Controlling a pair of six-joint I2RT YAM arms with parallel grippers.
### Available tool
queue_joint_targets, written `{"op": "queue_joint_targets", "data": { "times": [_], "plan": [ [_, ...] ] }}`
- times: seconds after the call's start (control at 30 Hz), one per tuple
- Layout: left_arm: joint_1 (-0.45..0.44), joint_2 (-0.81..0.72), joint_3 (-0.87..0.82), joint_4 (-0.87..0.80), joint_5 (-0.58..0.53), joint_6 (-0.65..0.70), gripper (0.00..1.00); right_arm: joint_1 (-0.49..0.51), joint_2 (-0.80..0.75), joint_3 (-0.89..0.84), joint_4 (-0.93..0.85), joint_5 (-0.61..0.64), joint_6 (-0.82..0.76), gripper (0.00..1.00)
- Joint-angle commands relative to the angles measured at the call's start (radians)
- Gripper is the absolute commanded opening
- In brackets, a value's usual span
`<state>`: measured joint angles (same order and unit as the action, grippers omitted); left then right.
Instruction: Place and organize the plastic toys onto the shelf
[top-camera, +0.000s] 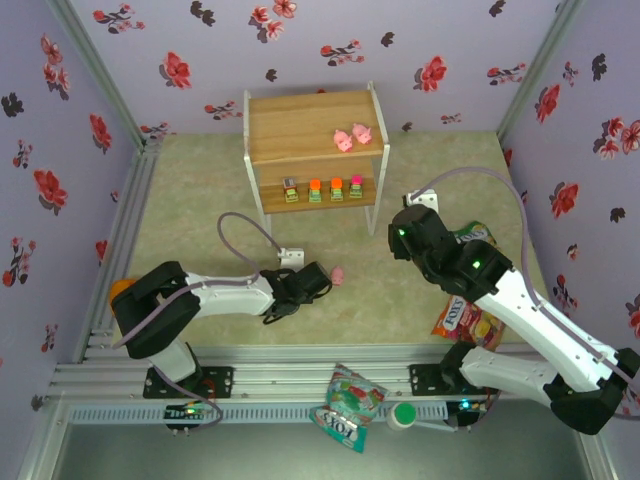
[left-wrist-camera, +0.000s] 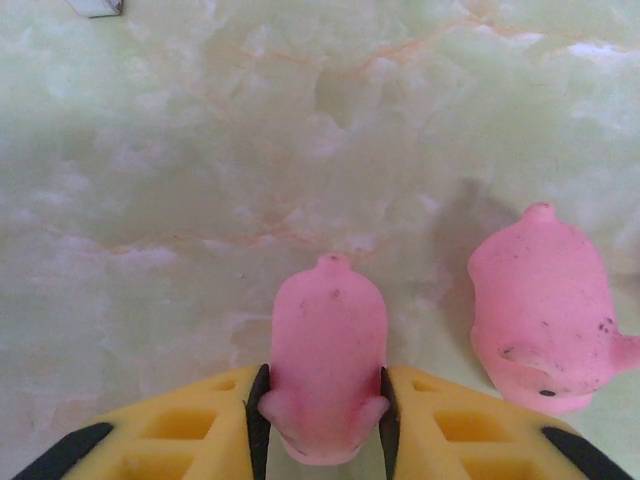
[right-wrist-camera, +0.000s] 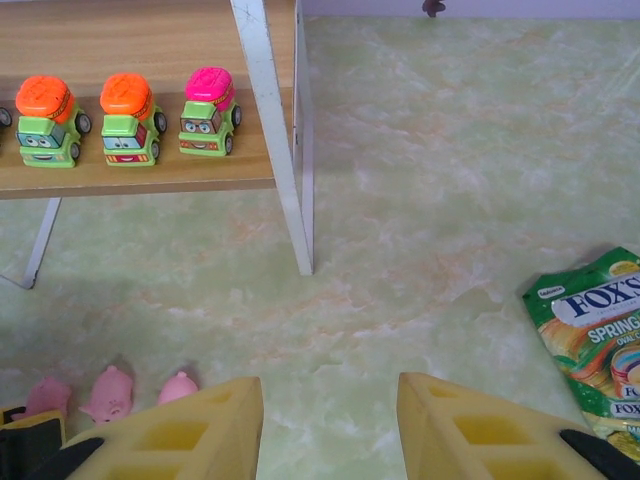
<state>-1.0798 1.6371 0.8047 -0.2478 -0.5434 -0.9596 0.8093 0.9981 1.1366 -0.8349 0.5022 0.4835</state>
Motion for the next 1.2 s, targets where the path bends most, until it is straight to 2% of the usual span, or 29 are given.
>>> {"op": "queue_joint_targets", "data": {
  "times": [0.0,0.57,1.0,1.17],
  "plan": [
    [0.007,0.008,0.027,-0.013,-0.039,-0.004,0.31,-0.007,-0.008,-0.026,0.016,-0.020,0.025,0.41],
    [0.006,-0.072,0.083,-0.098,-0.057,0.018,0.29,-0.022,0.010,-0.087,0.054,-0.120,0.012,0.41],
    [-0.018,-0.189,0.228,-0.233,-0.103,0.056,0.30,-0.044,0.018,-0.186,0.132,-0.198,0.017,0.41],
    [-0.033,-0.205,0.308,-0.288,-0.152,0.074,0.31,-0.055,0.029,-0.226,0.176,-0.223,0.013,0.41]
  ]
}}
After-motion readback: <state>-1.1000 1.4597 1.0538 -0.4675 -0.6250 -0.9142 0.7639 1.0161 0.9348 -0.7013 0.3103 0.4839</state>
